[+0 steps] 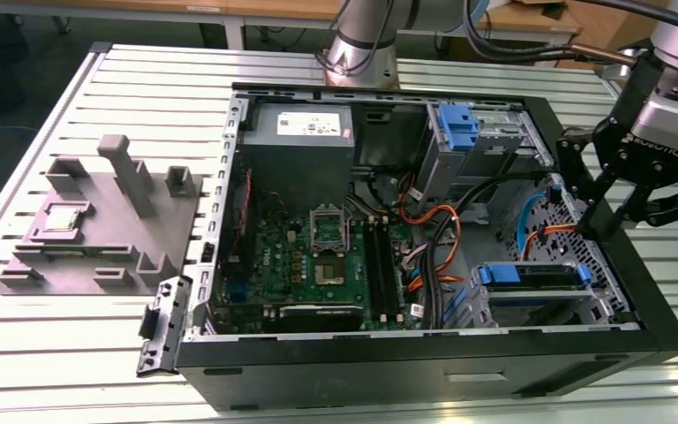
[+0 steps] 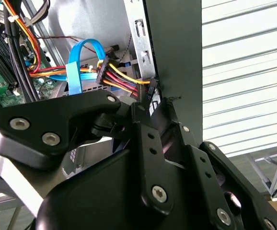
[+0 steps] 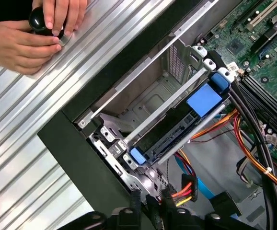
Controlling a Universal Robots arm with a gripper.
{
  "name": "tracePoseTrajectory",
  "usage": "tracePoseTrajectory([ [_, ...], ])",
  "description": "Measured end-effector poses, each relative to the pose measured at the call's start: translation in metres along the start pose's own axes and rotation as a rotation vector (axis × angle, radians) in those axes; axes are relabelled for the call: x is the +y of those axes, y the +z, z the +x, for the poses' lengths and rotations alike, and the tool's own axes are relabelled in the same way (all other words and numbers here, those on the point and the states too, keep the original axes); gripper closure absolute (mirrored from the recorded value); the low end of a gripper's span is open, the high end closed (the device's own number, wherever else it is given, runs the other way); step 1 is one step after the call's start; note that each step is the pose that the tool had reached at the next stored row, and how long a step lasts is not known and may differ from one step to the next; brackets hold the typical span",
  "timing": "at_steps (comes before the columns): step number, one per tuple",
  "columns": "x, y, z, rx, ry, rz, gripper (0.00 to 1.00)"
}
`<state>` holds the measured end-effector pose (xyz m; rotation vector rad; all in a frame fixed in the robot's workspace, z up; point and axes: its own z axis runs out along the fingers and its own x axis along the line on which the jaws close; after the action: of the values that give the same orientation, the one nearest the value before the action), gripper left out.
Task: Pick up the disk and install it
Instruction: 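Insert the first disk wire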
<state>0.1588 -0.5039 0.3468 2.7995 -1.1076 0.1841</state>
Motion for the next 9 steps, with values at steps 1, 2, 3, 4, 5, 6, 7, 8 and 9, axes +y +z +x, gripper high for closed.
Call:
tracePoseTrajectory([
  [1,0.0,0.0002,0.0,0.0006,0.0,-0.0007,0.7],
  [2,-0.0001,0.0004,0.0,0.001,0.0,-0.001,0.7],
  [3,0.0,0.0005,0.0,0.0012,0.0,-0.0012,0.7],
  [4,0.0,0.0005,0.0,0.0013,0.0,-0.0014,0.7],
  [5,-0.0001,0.0006,0.0,0.0013,0.0,-0.0014,0.7],
  [6,0.0,0.0004,0.0,0.0016,-0.002,-0.0017,0.78],
  [7,0.0,-0.0012,0.0003,0.0016,-0.004,-0.0008,0.82],
  [8,0.0001,-0.0023,0.0004,0.0017,-0.004,-0.0007,0.83],
  [9,0.0002,-0.0035,0.0006,0.0019,-0.005,-0.0009,0.83],
])
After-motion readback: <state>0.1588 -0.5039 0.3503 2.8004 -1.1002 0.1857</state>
